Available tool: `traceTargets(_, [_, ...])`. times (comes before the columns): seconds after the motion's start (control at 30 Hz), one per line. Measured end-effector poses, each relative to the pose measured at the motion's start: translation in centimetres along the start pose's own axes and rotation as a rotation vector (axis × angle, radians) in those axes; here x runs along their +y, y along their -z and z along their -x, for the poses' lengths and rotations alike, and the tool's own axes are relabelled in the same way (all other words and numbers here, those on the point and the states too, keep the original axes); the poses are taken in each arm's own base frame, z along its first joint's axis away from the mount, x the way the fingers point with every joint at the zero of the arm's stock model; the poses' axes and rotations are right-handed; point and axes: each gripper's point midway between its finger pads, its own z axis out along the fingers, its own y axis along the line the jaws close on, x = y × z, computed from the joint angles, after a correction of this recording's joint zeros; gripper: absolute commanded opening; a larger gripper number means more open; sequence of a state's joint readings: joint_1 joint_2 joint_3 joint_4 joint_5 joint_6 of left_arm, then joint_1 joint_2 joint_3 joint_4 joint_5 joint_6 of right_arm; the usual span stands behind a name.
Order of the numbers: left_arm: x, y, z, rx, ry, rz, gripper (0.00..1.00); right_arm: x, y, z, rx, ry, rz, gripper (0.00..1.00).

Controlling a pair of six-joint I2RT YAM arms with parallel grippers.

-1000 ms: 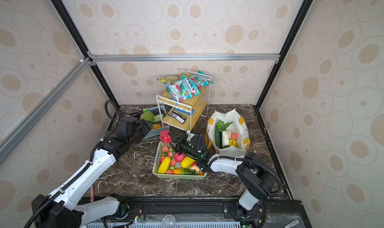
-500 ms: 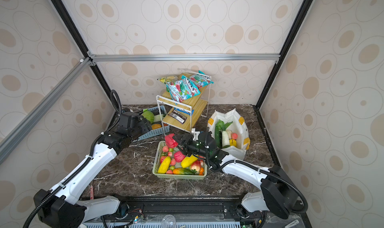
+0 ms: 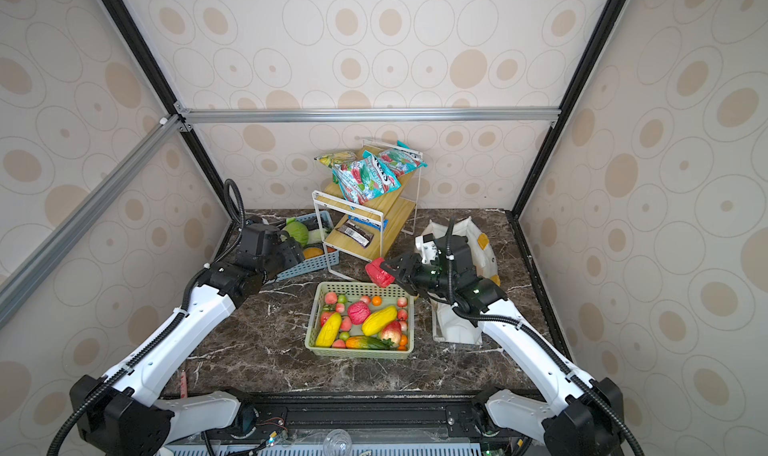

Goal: Place the food into the grocery bag and tie it
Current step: 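Open the left gripper and carry the pepper over the tote bag with the right gripper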

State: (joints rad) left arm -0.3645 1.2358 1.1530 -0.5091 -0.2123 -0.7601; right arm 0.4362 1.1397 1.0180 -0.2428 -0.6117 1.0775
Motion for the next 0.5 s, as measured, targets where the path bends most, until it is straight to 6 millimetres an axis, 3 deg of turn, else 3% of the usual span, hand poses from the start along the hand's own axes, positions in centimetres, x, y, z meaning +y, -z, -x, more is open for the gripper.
traceTargets(0.5, [0.7, -0.5, 1.4, -0.032, -0.046, 0.052, 0.78, -4.8, 5.3, 4.6, -0.103, 0.007, -0.155, 0.47])
